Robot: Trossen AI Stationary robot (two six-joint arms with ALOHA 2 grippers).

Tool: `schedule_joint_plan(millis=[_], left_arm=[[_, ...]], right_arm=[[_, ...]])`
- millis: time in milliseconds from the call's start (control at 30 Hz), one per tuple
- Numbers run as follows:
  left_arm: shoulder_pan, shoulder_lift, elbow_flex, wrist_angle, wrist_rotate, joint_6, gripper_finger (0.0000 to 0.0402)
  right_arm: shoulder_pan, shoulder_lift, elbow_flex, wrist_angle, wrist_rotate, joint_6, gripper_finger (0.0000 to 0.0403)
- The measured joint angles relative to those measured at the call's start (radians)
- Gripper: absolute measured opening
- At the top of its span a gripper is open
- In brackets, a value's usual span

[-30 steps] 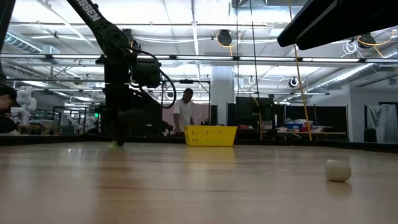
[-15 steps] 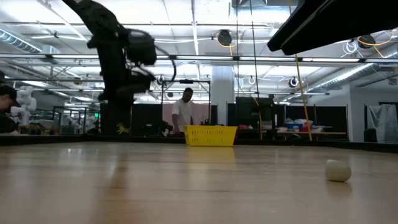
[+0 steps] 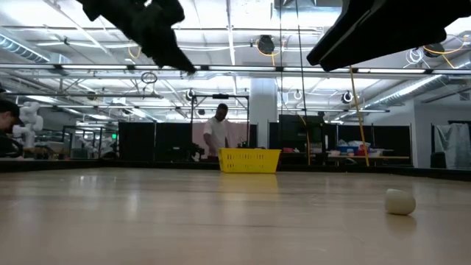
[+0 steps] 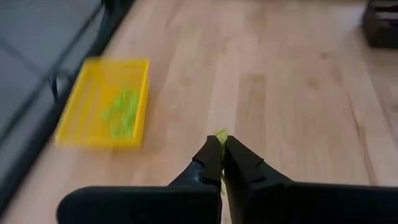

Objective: Sort Halloween decoration
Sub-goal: Put the green spider toy into the yellow bin

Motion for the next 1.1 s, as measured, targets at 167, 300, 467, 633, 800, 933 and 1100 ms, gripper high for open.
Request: schedule_joint_plan(millis=[167, 300, 467, 633, 800, 933, 1100], left_arm=[[-0.038, -0.013, 0.0, 0.063, 0.0, 0.199, 0.0], [-0.057, -0.013, 0.0, 0.071, -0.008, 0.401, 0.0], [-0.078, -0.012, 0.0, 0.078, -0.054, 0.589, 0.0], [-0.095, -0.012, 0.0, 0.078, -0.057, 0.818, 0.0], [-0.104, -0.012, 0.0, 0.08, -0.057, 0.936, 0.0], [-0.103, -0.012, 0.0, 0.113, -0.057, 0.909, 0.0], [-0.102, -0.012, 0.0, 0.179, -0.058, 0.797, 0.0]], right_arm=[[-0.007, 0.0, 0.0, 0.001, 0.003, -0.013, 0.0173], [-0.011, 0.0, 0.0, 0.001, 0.004, -0.022, 0.0173], [-0.024, 0.0, 0.0, 0.005, 0.025, -0.02, 0.0173], [-0.031, 0.0, 0.0, 0.005, 0.025, -0.019, 0.0173], [-0.031, 0.0, 0.0, 0.005, 0.025, -0.019, 0.0173], [-0.032, 0.0, 0.0, 0.005, 0.025, -0.02, 0.0173], [-0.032, 0.0, 0.0, 0.005, 0.025, -0.027, 0.0173]])
